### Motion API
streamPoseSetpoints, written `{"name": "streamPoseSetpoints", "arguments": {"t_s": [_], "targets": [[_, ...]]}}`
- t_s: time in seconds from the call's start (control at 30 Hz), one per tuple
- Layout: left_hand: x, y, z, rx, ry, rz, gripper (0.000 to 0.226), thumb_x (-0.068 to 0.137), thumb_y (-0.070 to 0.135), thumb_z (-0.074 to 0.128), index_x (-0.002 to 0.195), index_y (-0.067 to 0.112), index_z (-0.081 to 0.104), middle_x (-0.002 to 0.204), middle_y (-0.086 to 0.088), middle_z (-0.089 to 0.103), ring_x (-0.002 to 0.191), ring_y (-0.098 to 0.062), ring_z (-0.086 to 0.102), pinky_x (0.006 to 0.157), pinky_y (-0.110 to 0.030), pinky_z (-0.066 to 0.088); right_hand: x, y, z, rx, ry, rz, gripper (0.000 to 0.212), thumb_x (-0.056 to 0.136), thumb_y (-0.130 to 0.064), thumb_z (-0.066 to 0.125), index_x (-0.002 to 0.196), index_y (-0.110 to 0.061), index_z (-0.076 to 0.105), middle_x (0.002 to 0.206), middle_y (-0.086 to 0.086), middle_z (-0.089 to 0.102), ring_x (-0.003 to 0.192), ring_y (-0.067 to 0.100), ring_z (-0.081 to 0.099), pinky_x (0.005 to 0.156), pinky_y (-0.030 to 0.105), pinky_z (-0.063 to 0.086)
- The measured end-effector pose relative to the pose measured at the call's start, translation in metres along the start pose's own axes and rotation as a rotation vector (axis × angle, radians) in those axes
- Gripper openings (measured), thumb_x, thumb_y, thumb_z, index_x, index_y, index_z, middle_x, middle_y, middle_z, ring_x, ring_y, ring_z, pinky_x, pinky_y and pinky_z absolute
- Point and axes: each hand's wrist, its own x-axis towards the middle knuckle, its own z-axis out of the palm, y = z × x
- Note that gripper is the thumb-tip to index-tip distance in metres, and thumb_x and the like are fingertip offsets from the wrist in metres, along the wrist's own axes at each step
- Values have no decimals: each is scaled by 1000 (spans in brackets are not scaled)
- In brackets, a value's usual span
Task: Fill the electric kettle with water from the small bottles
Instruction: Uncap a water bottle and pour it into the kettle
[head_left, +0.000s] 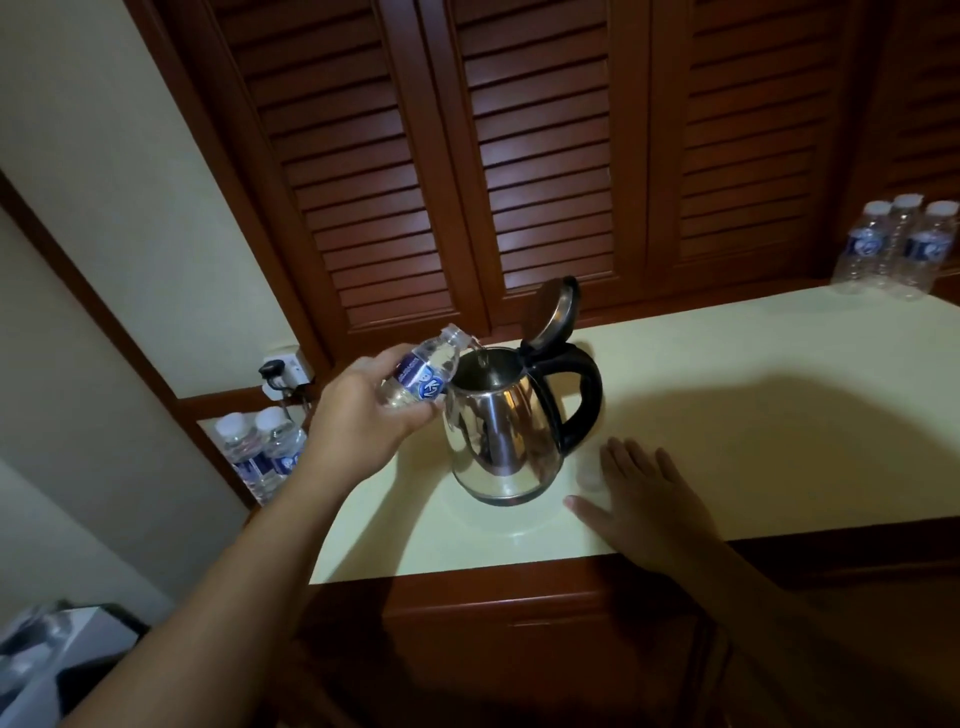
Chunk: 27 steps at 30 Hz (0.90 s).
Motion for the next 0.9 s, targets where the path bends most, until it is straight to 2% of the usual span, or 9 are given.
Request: {"name": "streamPoseSetpoints", "arguments": {"t_s": [0.1, 0.2, 0.33, 0.4, 0.5, 0.73, 0.9], "targets": [[16, -3, -7, 260, -55, 95, 77, 87, 49, 82, 155, 39, 47, 122, 7, 59, 112, -21, 58, 94, -51, 55, 1, 0, 1, -3, 10, -2, 105, 86, -83, 6, 160, -9, 13, 169, 11, 13, 156, 26, 8, 126, 48, 5], [28, -1, -16, 507, -74, 164, 78, 91, 54, 75, 158, 43, 38, 142, 4, 55, 127, -26, 50, 101, -56, 48, 2, 2, 2, -4, 24, -12, 99, 89, -81, 10, 160, -11, 13, 169, 9, 14, 156, 25, 8, 126, 48, 5], [38, 6, -22, 735, -32, 264, 73, 95, 51, 71, 158, 45, 35, 141, 2, 53, 122, -25, 45, 93, -49, 42, 1, 2, 1, 16, 31, -40, 94, 92, -78, 16, 160, -12, 14, 169, 7, 15, 156, 23, 8, 126, 47, 3], [41, 8, -23, 800, -23, 311, 71, 96, 48, 71, 157, 46, 35, 140, 2, 53, 123, -26, 43, 91, -50, 42, 2, 2, 0, 35, 30, -34, 93, 92, -78, 17, 160, -14, 13, 169, 6, 14, 156, 23, 8, 126, 46, 2], [47, 12, -22, 882, -29, 345, 72, 95, 42, 72, 156, 48, 34, 146, 1, 51, 131, -28, 41, 100, -57, 42, 2, 2, 1, 44, 16, -26, 92, 93, -77, 16, 160, -15, 13, 169, 5, 13, 156, 22, 7, 125, 45, 0], [46, 18, -15, 971, -9, 440, 79, 93, 20, 72, 158, 44, 34, 158, -1, 44, 148, -34, 32, 111, -68, 32, 3, 2, 2, 60, 25, -30, 89, 94, -76, 17, 160, -16, 15, 169, 5, 15, 156, 22, 8, 126, 46, 2], [48, 12, -8, 985, 12, 501, 88, 82, 16, 81, 156, 38, 38, 155, -3, 51, 148, -36, 36, 108, -73, 35, 3, 3, 6, 73, 45, -53, 75, 96, -70, 17, 157, -27, 23, 168, 1, 20, 156, 22, 11, 126, 49, 5]]}}
